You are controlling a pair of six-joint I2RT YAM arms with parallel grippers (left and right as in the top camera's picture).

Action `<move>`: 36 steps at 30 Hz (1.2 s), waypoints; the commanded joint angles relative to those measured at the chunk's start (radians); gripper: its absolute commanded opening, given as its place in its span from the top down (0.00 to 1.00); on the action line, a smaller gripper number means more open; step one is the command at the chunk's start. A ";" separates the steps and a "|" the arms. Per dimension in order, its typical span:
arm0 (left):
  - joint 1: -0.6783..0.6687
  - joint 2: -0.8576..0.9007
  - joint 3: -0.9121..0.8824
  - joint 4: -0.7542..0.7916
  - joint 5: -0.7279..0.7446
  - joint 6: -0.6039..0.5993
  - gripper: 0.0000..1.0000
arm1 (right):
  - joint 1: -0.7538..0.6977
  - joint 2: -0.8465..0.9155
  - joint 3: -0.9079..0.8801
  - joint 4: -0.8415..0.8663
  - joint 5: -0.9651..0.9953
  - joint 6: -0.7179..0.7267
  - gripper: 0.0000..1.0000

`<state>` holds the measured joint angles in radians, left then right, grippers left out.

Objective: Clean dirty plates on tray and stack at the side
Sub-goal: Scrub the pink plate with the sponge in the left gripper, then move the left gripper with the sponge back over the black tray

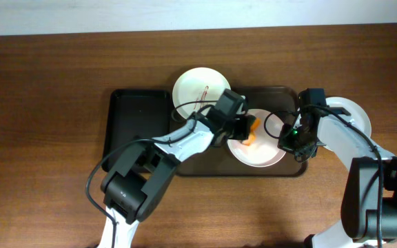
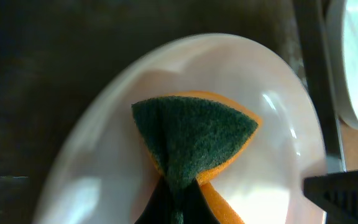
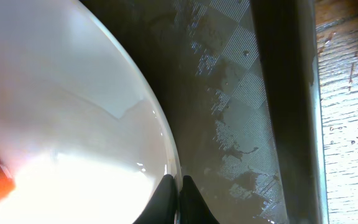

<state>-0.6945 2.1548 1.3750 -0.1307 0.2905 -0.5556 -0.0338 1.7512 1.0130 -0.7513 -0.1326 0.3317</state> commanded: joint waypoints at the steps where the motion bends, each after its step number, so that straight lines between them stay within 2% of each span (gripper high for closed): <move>1: 0.030 0.010 0.010 -0.046 -0.043 0.080 1.00 | 0.002 0.013 -0.033 -0.016 0.005 -0.014 0.96; 5: 0.029 -0.064 0.010 -0.092 -0.011 0.146 1.00 | 0.002 0.013 -0.033 -0.016 0.005 -0.014 0.96; 9: 0.030 -0.162 0.010 -0.101 0.031 0.146 1.00 | 0.002 0.013 -0.033 -0.016 0.005 -0.014 0.96; 15: 0.066 -0.274 0.010 -0.265 -0.065 0.146 1.00 | 0.001 0.013 -0.033 -0.013 0.006 -0.014 0.96; 16: 0.085 -0.283 0.010 -0.331 -0.076 0.146 1.00 | 0.001 0.013 -0.033 -0.002 0.006 -0.013 0.93; 17: 0.099 -0.288 0.010 -0.381 -0.093 0.146 1.00 | 0.001 0.013 -0.033 0.008 0.006 -0.014 0.82; 19: 0.124 -0.293 0.010 -0.458 -0.149 0.146 1.00 | 0.001 0.013 -0.033 0.016 0.010 -0.014 0.79; 21: 0.160 -0.303 0.010 -0.542 -0.230 0.146 1.00 | 0.001 0.013 -0.033 0.024 0.010 -0.014 0.83; 22: 0.179 -0.311 0.010 -0.574 -0.265 0.146 1.00 | 0.001 0.013 -0.033 0.028 0.009 -0.014 0.87; 25: 0.228 -0.332 0.010 -0.625 -0.311 0.148 1.00 | 0.001 0.013 -0.033 0.039 0.004 -0.025 0.96; 33: 0.365 -0.360 0.010 -0.720 -0.317 0.166 1.00 | 0.001 -0.017 -0.022 0.042 -0.048 -0.114 0.96; 36: 0.412 -0.360 0.010 -0.739 -0.317 0.218 1.00 | 0.001 -0.081 0.007 0.021 -0.027 -0.132 0.96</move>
<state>-0.3321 1.8252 1.3849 -0.8562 -0.0086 -0.4026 -0.0338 1.7439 0.9901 -0.7120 -0.1841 0.2459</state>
